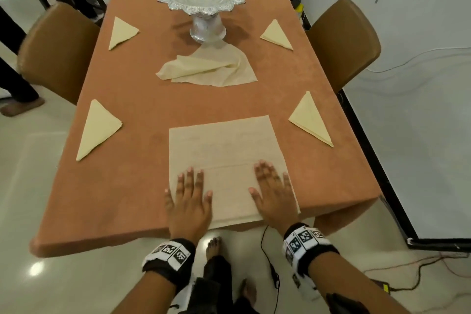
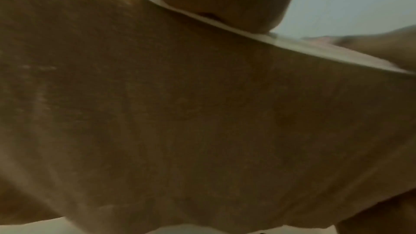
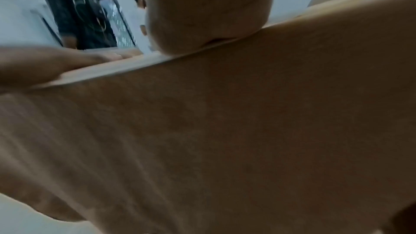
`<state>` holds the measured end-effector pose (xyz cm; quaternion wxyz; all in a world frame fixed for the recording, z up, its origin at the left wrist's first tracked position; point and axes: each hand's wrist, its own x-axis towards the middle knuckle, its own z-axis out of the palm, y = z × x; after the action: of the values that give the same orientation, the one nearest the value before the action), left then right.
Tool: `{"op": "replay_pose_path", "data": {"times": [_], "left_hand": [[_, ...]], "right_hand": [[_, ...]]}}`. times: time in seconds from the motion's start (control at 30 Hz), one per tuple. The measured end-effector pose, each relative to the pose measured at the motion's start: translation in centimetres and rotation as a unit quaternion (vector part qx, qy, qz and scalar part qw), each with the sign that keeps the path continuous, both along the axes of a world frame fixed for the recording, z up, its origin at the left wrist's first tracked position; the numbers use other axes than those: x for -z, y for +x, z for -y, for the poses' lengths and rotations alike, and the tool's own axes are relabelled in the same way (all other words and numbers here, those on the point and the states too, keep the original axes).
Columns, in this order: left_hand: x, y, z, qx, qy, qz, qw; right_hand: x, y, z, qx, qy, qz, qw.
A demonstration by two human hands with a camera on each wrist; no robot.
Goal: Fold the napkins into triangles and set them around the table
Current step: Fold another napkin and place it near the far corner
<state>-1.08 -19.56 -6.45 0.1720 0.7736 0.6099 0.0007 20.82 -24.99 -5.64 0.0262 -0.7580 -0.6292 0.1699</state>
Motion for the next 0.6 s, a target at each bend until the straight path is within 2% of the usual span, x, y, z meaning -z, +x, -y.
{"op": "replay_pose_path", "data": {"times": [0.1,0.17,0.27,0.3,0.37,0.43,0.5,0.6], "left_hand": [[0.1,-2.9,-0.5,-0.022,0.009,-0.016,1.0],[-0.2,-4.8,-0.8,-0.07,-0.01,-0.025,0.997],[-2.0,-5.3,-2.0,-0.146,-0.046,-0.019,0.988],[-2.7,-4.3,-2.6,-0.131,-0.037,-0.017,0.991],[-3.8,-1.0,-4.3,-0.034,0.0,0.001,0.999],[-4.1,2.7,-6.6,0.048,0.015,0.013,0.999],[-3.9,4.9,-9.0,0.071,-0.031,-0.003,0.997],[-3.0,4.3,-11.8,0.065,-0.1,-0.042,0.992]], "right_hand": [[-0.2,4.4,1.3,0.042,0.001,0.034,0.999],[-0.7,6.2,1.5,0.08,-0.028,0.048,0.995],[-2.4,6.0,0.0,0.109,-0.028,0.064,0.992],[-3.1,4.9,-1.2,0.091,-0.003,0.056,0.994],[-4.1,1.9,-4.4,0.024,0.042,0.013,0.999],[-4.4,-1.0,-8.0,-0.032,0.026,-0.025,0.999],[-3.8,-2.0,-10.7,-0.052,-0.024,-0.04,0.998],[-2.5,0.0,-12.5,-0.078,-0.098,-0.014,0.992]]}}
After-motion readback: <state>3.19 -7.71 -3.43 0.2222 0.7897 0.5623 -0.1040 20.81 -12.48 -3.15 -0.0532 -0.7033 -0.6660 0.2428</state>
